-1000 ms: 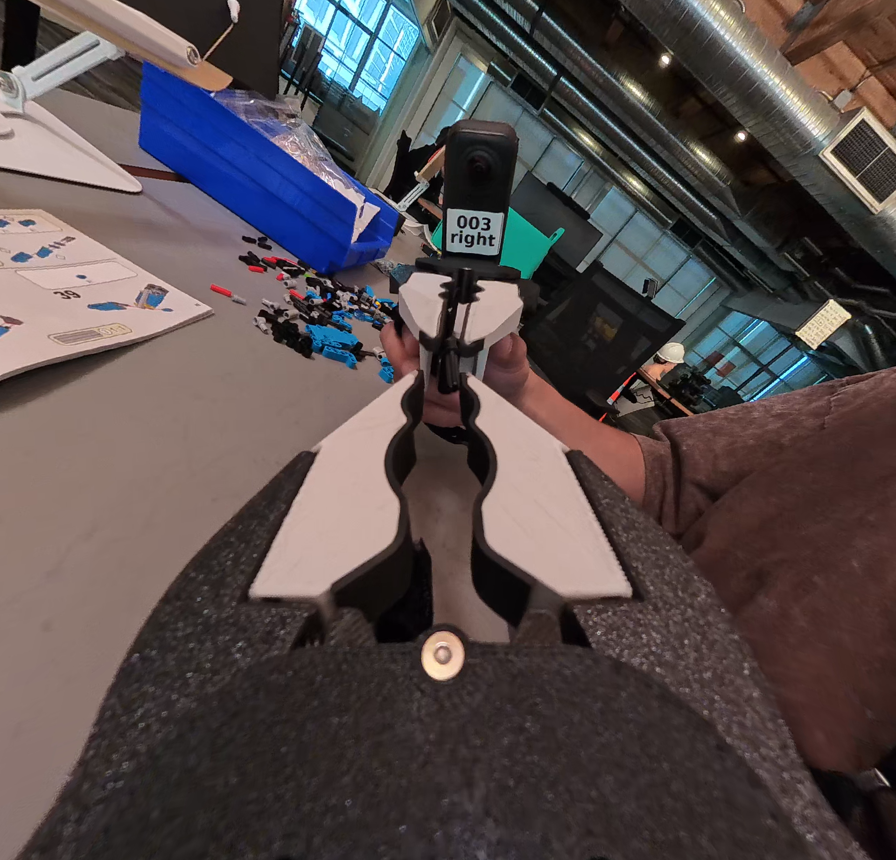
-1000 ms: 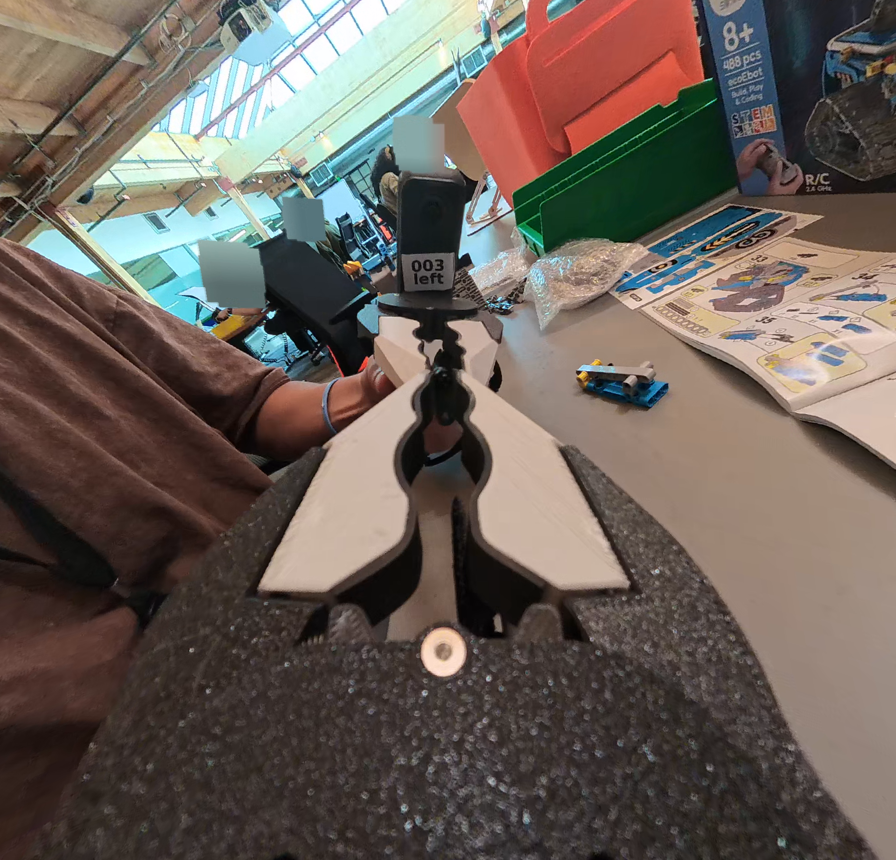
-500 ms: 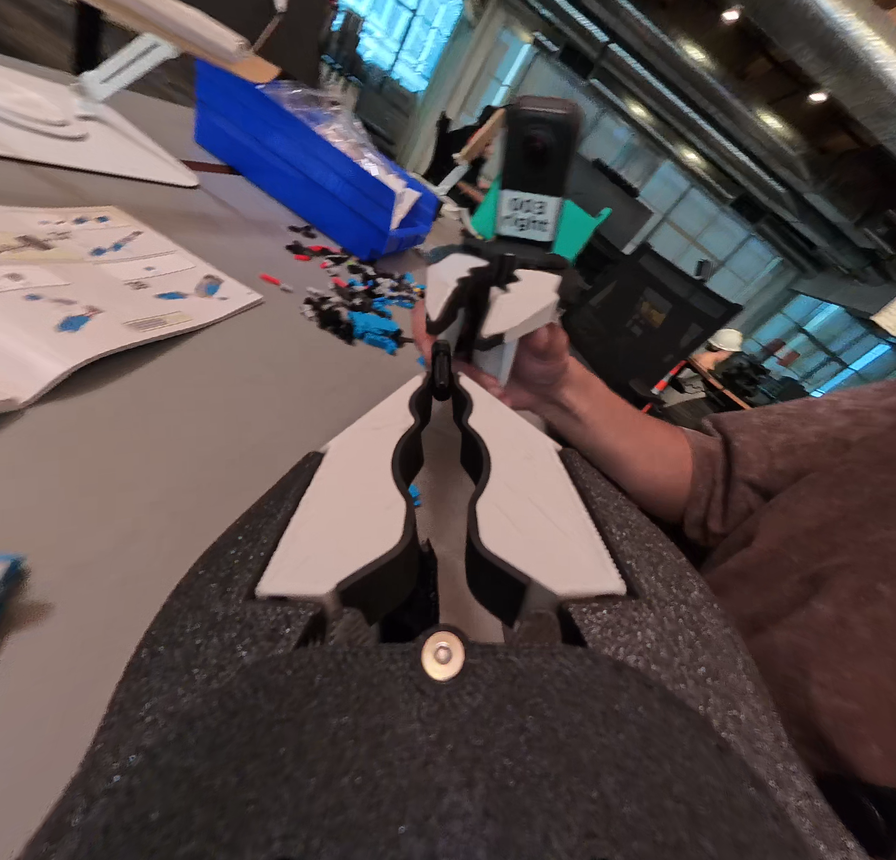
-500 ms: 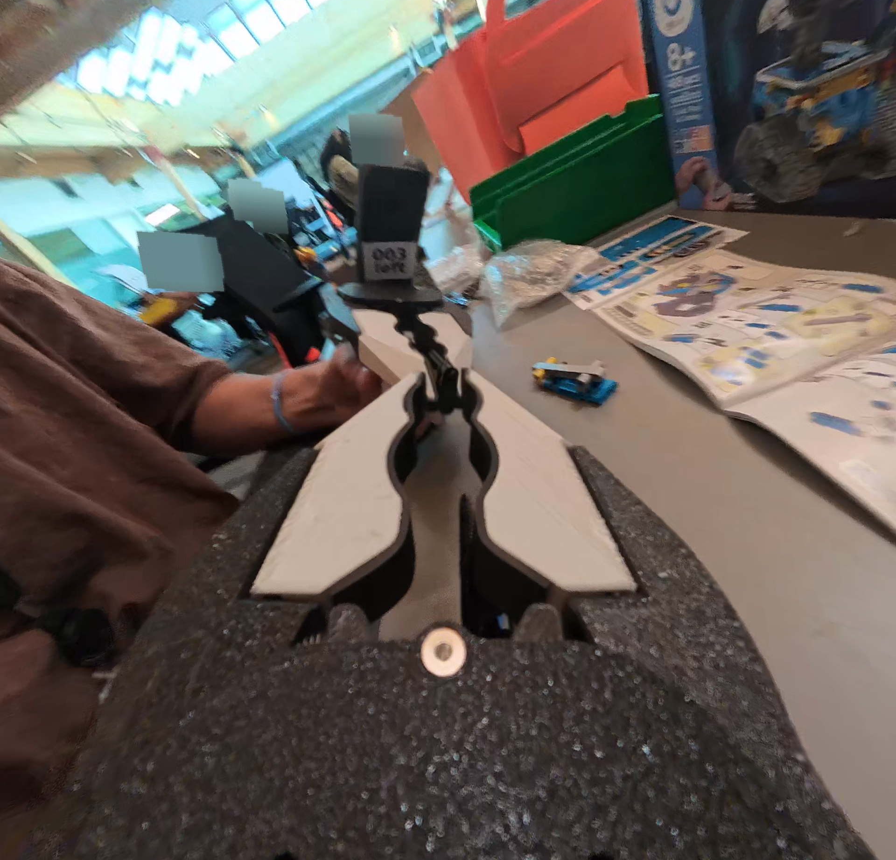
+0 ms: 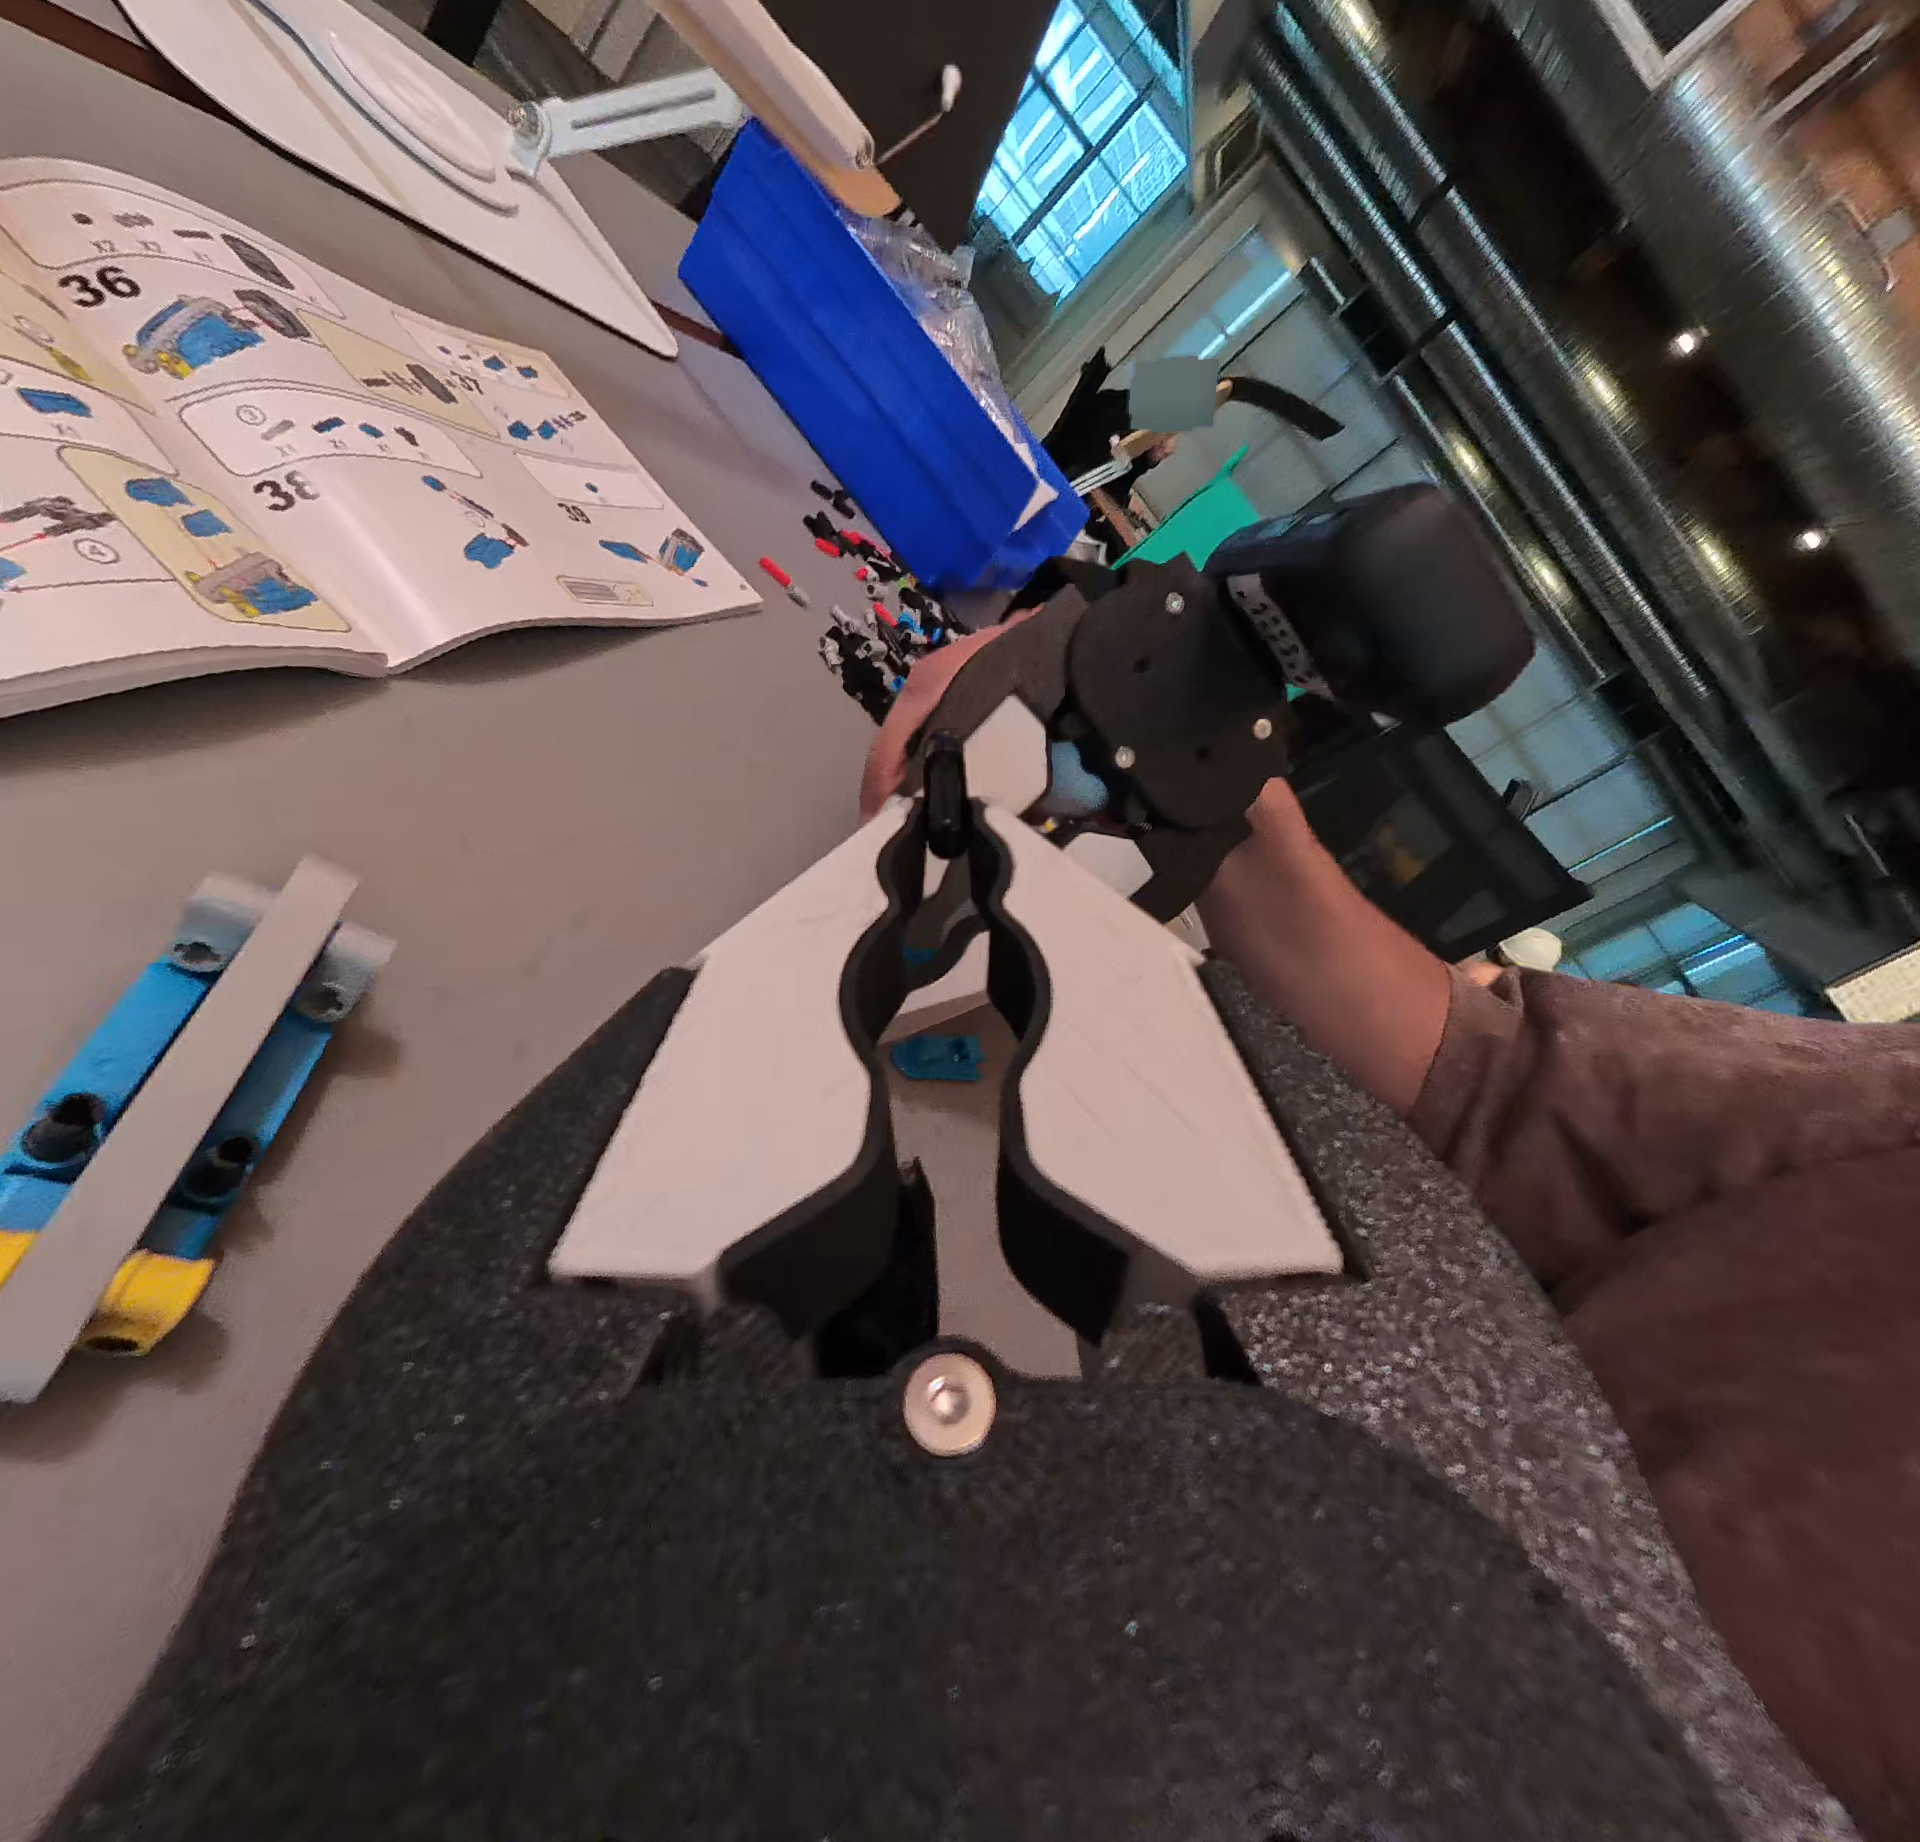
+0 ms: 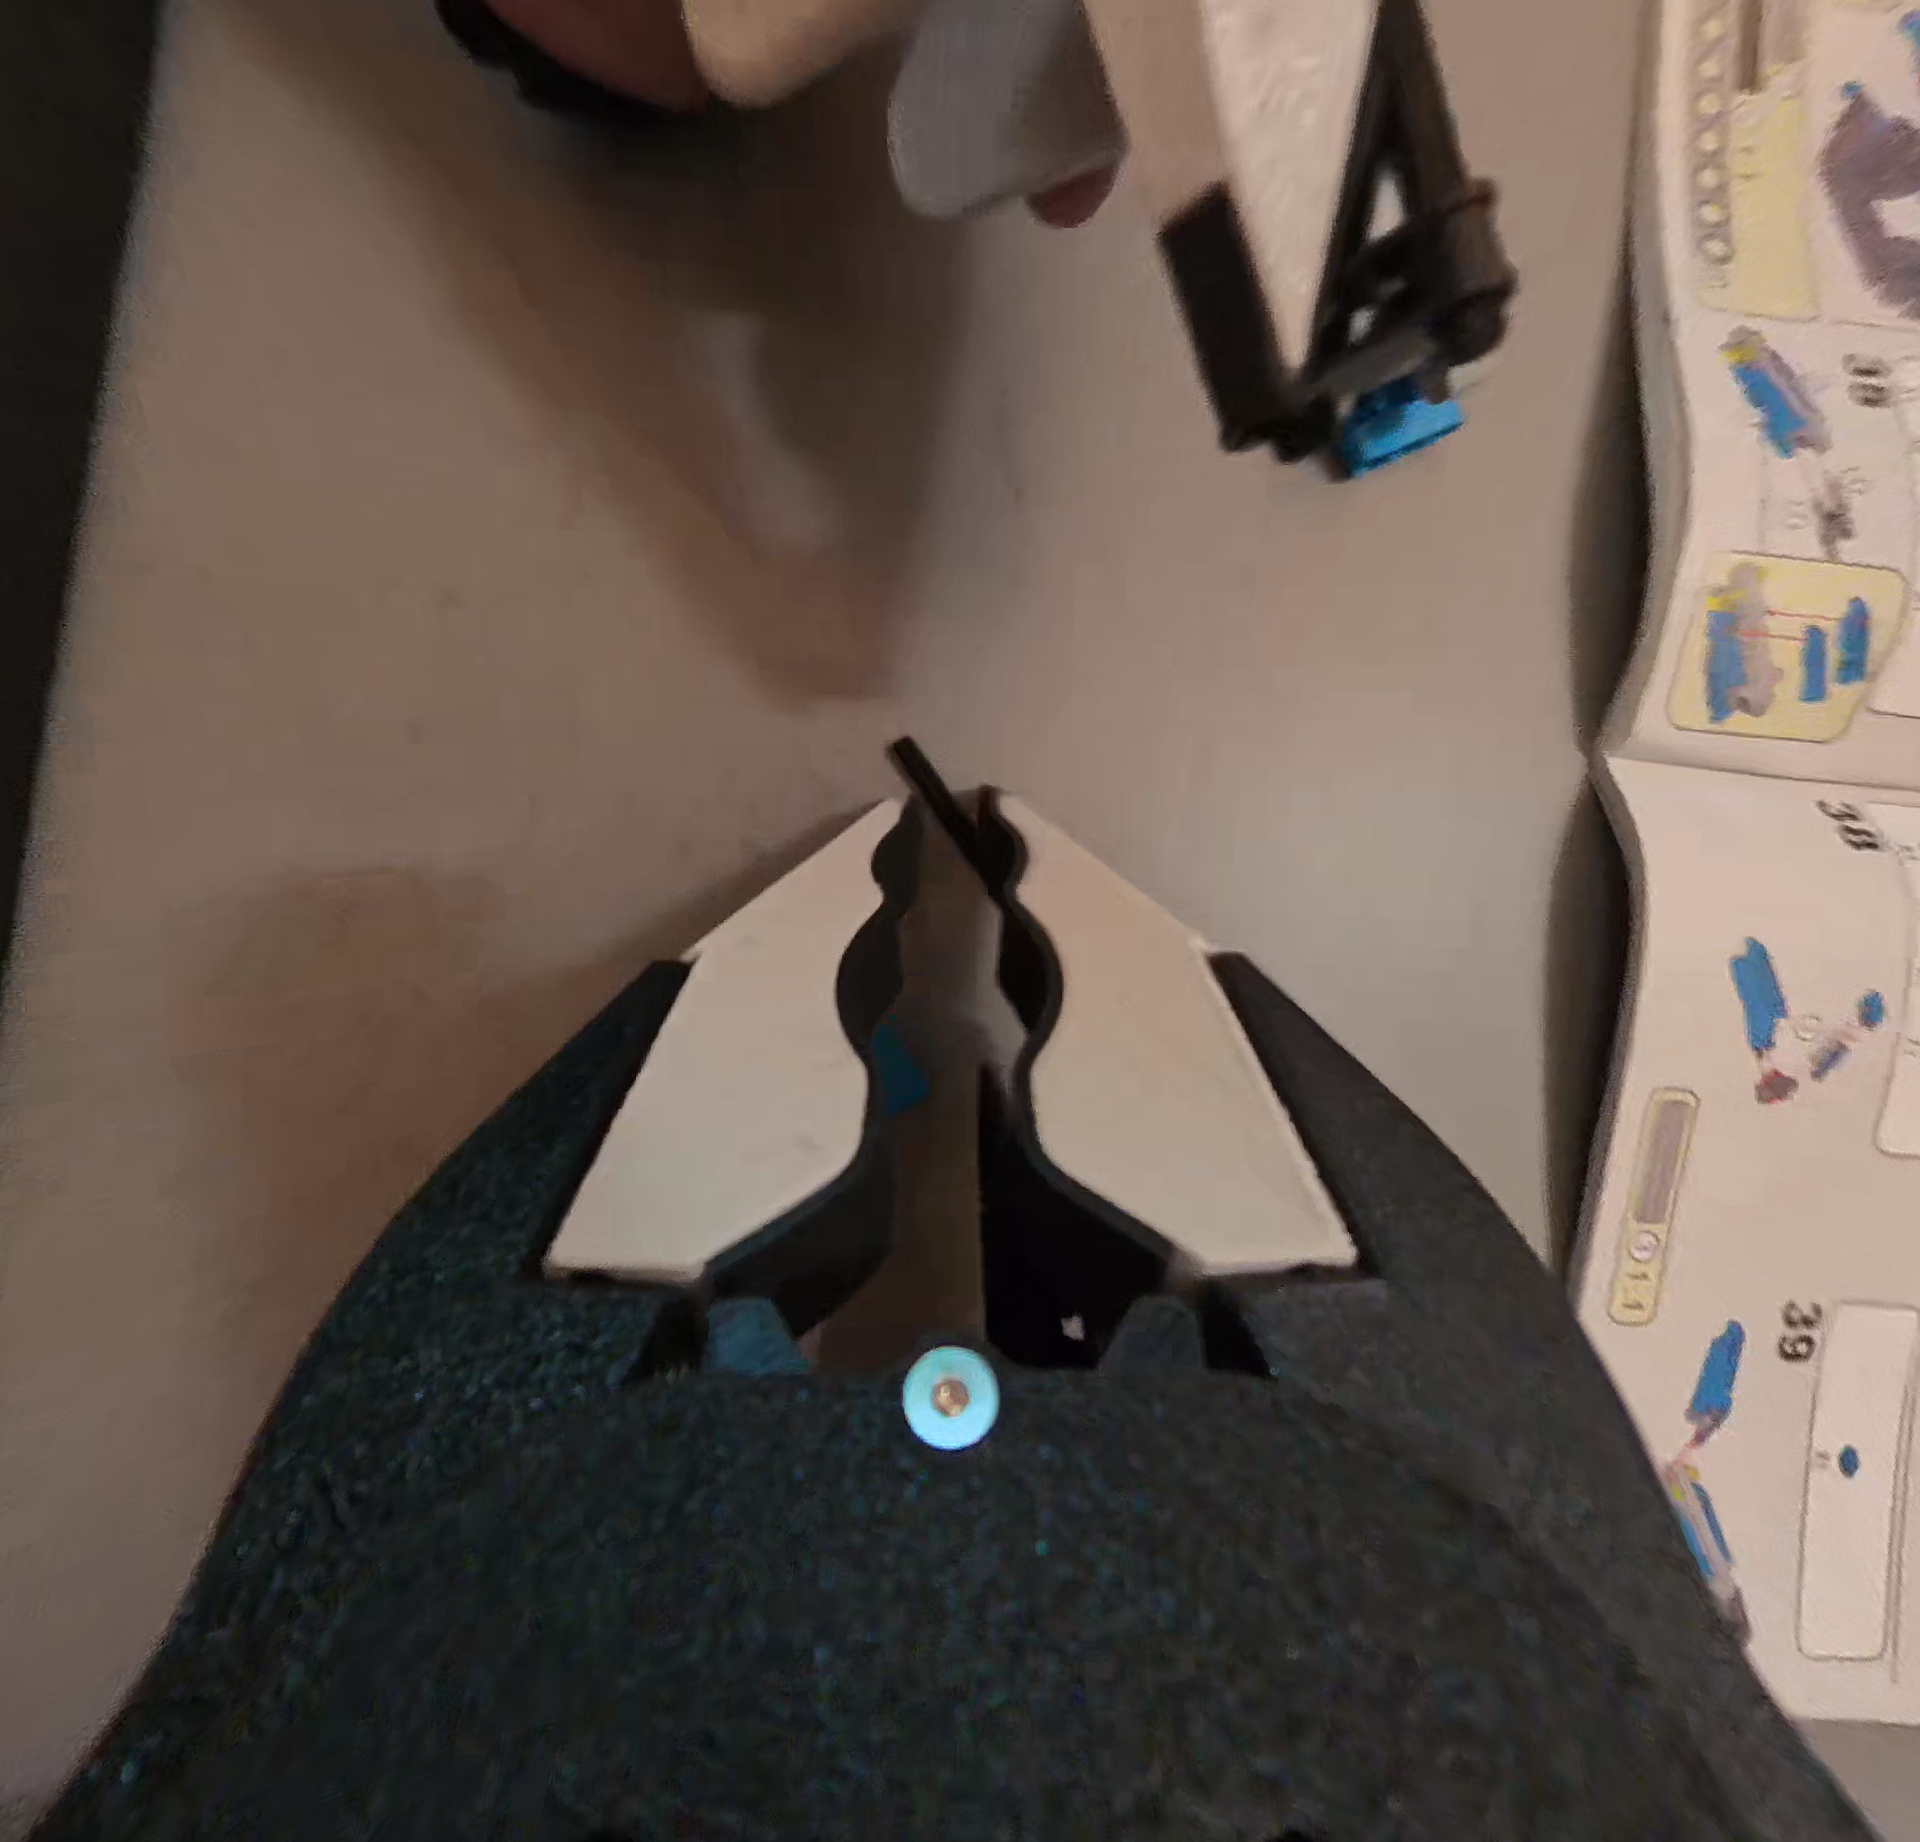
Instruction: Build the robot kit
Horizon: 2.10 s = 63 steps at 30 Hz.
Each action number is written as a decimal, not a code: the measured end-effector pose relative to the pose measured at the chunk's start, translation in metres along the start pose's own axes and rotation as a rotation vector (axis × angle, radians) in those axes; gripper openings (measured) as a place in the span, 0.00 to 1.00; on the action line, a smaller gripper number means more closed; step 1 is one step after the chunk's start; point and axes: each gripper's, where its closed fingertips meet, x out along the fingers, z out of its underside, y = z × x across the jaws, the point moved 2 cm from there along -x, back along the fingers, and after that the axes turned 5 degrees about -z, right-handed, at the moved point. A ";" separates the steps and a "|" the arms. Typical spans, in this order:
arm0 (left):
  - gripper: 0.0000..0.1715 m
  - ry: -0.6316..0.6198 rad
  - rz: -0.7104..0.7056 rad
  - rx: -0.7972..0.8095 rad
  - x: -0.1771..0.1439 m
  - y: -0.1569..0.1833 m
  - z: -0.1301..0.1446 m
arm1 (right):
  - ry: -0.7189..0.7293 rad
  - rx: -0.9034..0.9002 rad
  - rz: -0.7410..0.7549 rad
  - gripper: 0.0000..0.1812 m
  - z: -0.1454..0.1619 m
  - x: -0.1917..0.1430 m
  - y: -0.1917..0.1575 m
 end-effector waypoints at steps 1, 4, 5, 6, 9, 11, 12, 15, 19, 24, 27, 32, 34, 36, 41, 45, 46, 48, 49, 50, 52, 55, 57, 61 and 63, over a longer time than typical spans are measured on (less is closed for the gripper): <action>0.04 0.001 -0.003 0.006 -0.001 0.000 -0.001 | -0.036 0.007 -0.037 0.02 0.000 0.001 -0.003; 0.04 -0.016 -0.056 0.056 -0.001 -0.005 0.002 | -0.128 0.051 -0.061 0.02 -0.001 0.002 -0.003; 0.04 -0.020 -0.073 0.072 -0.001 -0.006 0.003 | -0.138 0.054 -0.054 0.01 -0.001 0.002 -0.002; 0.04 -0.021 -0.088 0.084 -0.001 -0.007 0.003 | -0.128 0.059 -0.044 0.01 -0.001 0.002 -0.003; 0.04 -0.017 -0.104 0.100 -0.001 -0.008 0.003 | 0.107 0.163 0.003 0.01 -0.009 -0.012 0.002; 0.04 -0.011 -0.077 0.099 0.000 -0.003 0.002 | 0.337 0.253 0.079 0.01 -0.021 -0.041 0.011; 0.04 -0.005 -0.054 0.103 0.000 0.001 0.002 | 0.432 0.280 0.099 0.01 -0.026 -0.056 0.011; 0.04 0.012 -0.005 0.139 0.003 0.014 0.001 | 0.672 0.369 0.167 0.01 -0.036 -0.082 0.012; 0.04 0.048 0.037 0.155 0.003 0.024 -0.002 | 0.710 0.338 0.145 0.01 -0.047 -0.078 0.002; 0.04 0.063 0.044 0.145 0.000 0.024 -0.004 | 0.741 0.349 0.121 0.02 -0.055 -0.071 0.001; 0.04 0.049 0.032 0.162 0.004 0.025 0.000 | 0.755 0.362 0.097 0.02 -0.057 -0.066 0.000; 0.04 0.061 0.049 0.110 0.003 0.023 -0.003 | 0.765 0.355 0.126 0.02 -0.060 -0.066 0.003; 0.04 0.068 0.061 0.070 0.004 0.023 -0.003 | 0.765 0.358 0.128 0.02 -0.059 -0.066 0.003; 0.04 0.077 0.066 0.051 0.004 0.023 -0.003 | 0.768 0.349 0.138 0.01 -0.059 -0.067 0.003; 0.04 0.077 -0.034 0.214 0.005 0.023 -0.002 | 0.778 0.391 0.109 0.02 -0.059 -0.065 0.004; 0.04 0.055 -0.177 0.463 0.008 0.023 0.003 | 0.812 0.498 -0.009 0.02 -0.055 -0.062 0.005; 0.04 0.052 -0.197 0.495 0.009 0.023 0.003 | 0.816 0.510 -0.027 0.02 -0.054 -0.061 0.005; 0.04 0.051 -0.226 0.532 0.009 0.022 0.004 | 0.812 0.521 -0.029 0.02 -0.052 -0.060 0.005; 0.04 0.054 -0.235 0.544 0.009 0.022 0.004 | 0.808 0.521 -0.022 0.02 -0.052 -0.060 0.006; 0.04 0.060 -0.233 0.542 0.009 0.022 0.003 | 0.808 0.518 -0.012 0.02 -0.053 -0.060 0.006; 0.04 0.074 -0.209 0.499 0.008 0.023 0.000 | 0.818 0.508 0.001 0.01 -0.055 -0.062 0.007; 0.04 0.088 -0.154 0.431 0.005 0.024 -0.002 | 0.798 0.465 0.042 0.02 -0.055 -0.062 0.007; 0.04 0.149 -0.026 0.329 -0.003 0.035 -0.011 | 0.806 0.441 0.069 0.02 -0.055 -0.070 0.008; 0.04 0.219 0.306 0.068 -0.020 0.058 -0.023 | 0.978 0.345 0.013 0.02 -0.066 -0.107 -0.006; 0.04 0.213 0.416 0.035 -0.024 0.070 -0.023 | 1.049 0.305 -0.012 0.01 -0.073 -0.121 -0.013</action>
